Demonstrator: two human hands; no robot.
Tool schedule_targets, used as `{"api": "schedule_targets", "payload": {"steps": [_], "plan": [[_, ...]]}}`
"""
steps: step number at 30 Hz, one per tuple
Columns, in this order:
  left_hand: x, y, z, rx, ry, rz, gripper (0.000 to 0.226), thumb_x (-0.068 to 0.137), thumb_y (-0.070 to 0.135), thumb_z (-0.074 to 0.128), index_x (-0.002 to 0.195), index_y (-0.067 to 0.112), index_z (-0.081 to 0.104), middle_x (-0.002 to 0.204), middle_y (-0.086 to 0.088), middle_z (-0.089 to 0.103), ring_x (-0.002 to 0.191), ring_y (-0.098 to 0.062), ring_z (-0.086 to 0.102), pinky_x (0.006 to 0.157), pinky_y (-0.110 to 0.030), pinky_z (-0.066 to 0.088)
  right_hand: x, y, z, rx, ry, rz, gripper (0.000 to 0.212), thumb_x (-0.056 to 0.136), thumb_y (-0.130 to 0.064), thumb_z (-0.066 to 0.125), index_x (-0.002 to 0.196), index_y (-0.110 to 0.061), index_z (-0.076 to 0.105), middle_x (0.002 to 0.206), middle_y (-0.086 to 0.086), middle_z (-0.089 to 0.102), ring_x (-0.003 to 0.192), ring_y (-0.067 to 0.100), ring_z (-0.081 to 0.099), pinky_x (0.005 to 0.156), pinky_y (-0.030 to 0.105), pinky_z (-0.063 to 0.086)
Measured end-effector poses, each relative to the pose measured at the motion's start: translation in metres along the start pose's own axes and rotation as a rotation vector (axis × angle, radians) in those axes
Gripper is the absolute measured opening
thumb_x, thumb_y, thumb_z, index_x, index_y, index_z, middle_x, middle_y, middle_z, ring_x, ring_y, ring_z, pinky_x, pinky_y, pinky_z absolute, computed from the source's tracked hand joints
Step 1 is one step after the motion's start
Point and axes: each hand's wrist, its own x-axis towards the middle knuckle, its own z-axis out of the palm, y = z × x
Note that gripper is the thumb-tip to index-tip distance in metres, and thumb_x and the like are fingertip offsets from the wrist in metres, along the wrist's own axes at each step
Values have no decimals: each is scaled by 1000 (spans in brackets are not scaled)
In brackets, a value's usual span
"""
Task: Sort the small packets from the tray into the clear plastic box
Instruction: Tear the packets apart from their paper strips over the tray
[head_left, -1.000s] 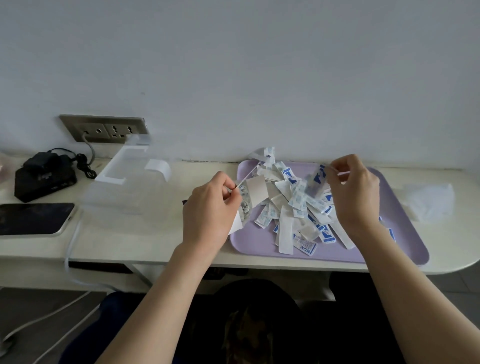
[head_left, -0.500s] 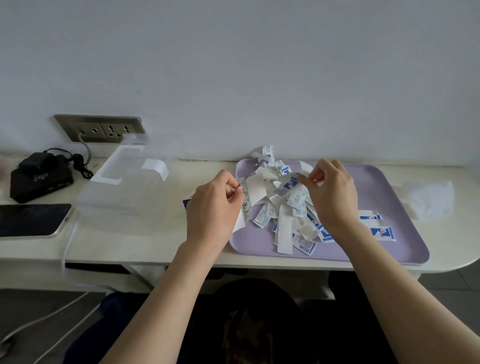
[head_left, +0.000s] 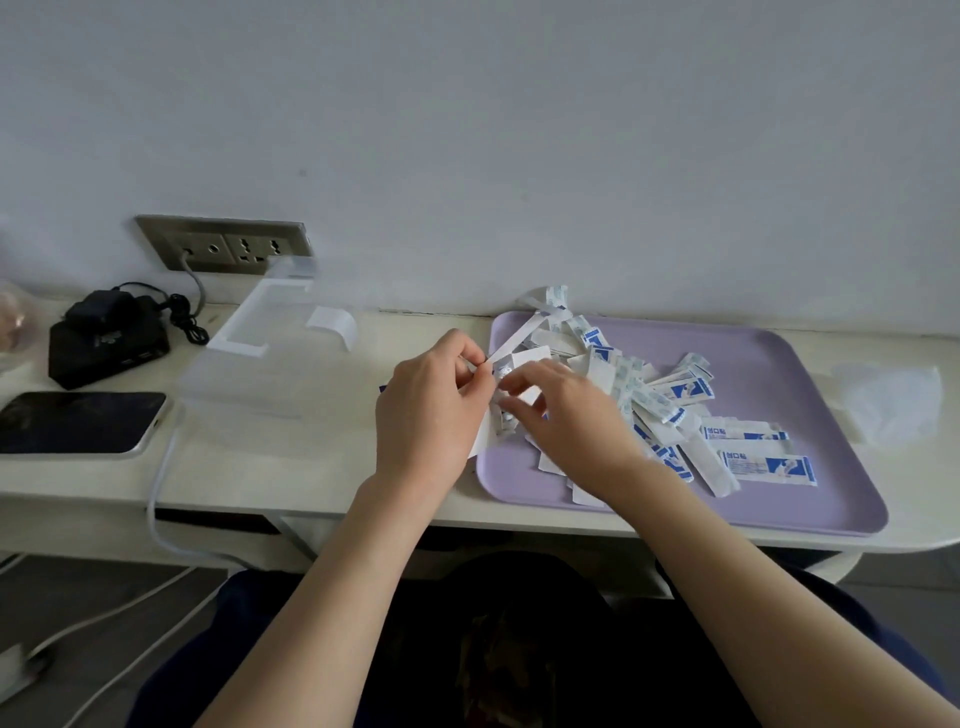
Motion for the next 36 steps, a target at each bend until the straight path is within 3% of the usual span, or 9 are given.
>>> {"api": "schedule_targets", "payload": {"steps": [7,13,19,22,25,28,32,36], "plan": [[-1,-7,-9,0,-26,-15,12,88,25,59,78,26,54,55,19,50,55,-5,47,48,-16,31,4,-12,15,10,-134,3,8,83,-24,60,90,-23,64,87,-12,52,71,7,48,66,24,36],[-8,-12,-12,17,-84,25,9,88,24,60,80,23,57,52,15,49,53,1,46,50,-20,33,6,-16,21,-131,-236,29,13,85,-32,56,89,-19,57,101,-1,59,91,21,58,73,30,42],[-6,-13,-16,21,-63,13,9,89,25,60,80,24,57,55,17,50,55,-5,48,49,-17,32,7,-14,22,-153,-120,0,21,93,-34,51,98,-16,59,101,2,54,88,22,56,67,30,38],[-5,-14,-16,19,-38,8,10,88,25,60,80,24,56,56,17,51,59,-12,48,50,-19,33,7,-11,22,-157,-83,5,17,96,-32,46,90,-17,50,95,2,53,80,23,52,66,33,40],[-3,-14,-15,29,-15,4,16,90,25,59,77,26,49,56,17,52,61,-14,49,50,-19,33,7,-4,18,-78,-37,54,15,98,-28,41,87,-17,41,84,0,59,73,24,55,62,34,42],[-1,-14,-13,37,-1,2,15,91,24,57,78,24,49,57,16,52,62,-16,50,48,-25,33,7,6,3,9,13,86,10,96,-26,46,93,-18,51,81,-1,67,73,21,64,66,41,52],[-1,-12,-10,43,5,18,12,91,23,56,80,22,50,59,13,54,62,-17,51,50,-24,34,4,21,-24,45,143,169,14,95,-28,48,94,-18,58,71,-5,67,67,17,66,65,37,54],[1,-10,-5,38,13,20,13,91,22,56,79,22,50,59,14,53,62,-16,51,50,-22,34,0,41,-47,10,298,332,23,93,-33,47,82,-12,50,67,4,63,67,25,65,63,38,51]]}}
